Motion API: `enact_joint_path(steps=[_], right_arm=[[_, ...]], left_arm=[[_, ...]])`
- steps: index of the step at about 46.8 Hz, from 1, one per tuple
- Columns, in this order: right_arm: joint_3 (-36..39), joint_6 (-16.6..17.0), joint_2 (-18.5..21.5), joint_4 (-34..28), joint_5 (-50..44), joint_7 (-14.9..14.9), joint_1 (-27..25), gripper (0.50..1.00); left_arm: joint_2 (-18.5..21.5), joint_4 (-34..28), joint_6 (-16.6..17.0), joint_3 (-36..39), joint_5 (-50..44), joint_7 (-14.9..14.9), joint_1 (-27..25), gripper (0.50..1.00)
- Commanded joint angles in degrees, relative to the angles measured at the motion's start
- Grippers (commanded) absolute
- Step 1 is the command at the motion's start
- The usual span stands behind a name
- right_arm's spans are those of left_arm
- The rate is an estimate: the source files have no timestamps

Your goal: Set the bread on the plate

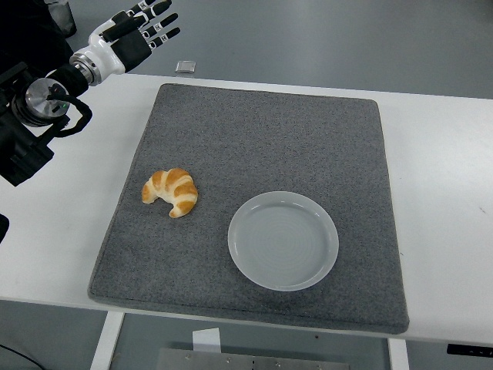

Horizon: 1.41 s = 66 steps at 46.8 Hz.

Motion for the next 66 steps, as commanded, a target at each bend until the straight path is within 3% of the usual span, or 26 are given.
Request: enact_joint_path(steps=[1,23,32,44,55,61,66], right_arm=[[0.0,0.0,0.0,0.0,0.0,0.0,0.0,0.954],[0.0,0.0,0.0,0.0,0.0,0.0,0.0,0.952],[0.0,0.0,0.0,0.0,0.0,0.0,0.0,0.952],[0.0,0.0,0.0,0.0,0.0,0.0,0.0,0.954],[0.0,0.0,0.0,0.0,0.0,0.0,0.0,0.952],[0.0,0.0,0.0,0.0,0.0,0.0,0.0,0.952],[0.0,0.0,0.0,0.0,0.0,0.0,0.0,0.952]], left_arm=[[0.0,0.0,0.0,-0.01,0.0,-0.02,0.1,0.999],[0.0,-0.44,-0.61,0.87,1.14,-1.16,0.01,0.996],[3.33,-4.65,-5.71,0.7,18.26,-3.18,0.36,0.999],[10.01,-14.41,-5.89,1.22,32.24,-4.32,0.62,0.999],[14.41,-19.6,-6.06,2.28,49.38,-4.85,0.62,0.999],[16.25,-22.67,-6.67,2.45,55.89,-7.57,1.23,0.999],[17.14,-26.36,-6.68,2.72,60.63,-11.96,3.43,0.999]])
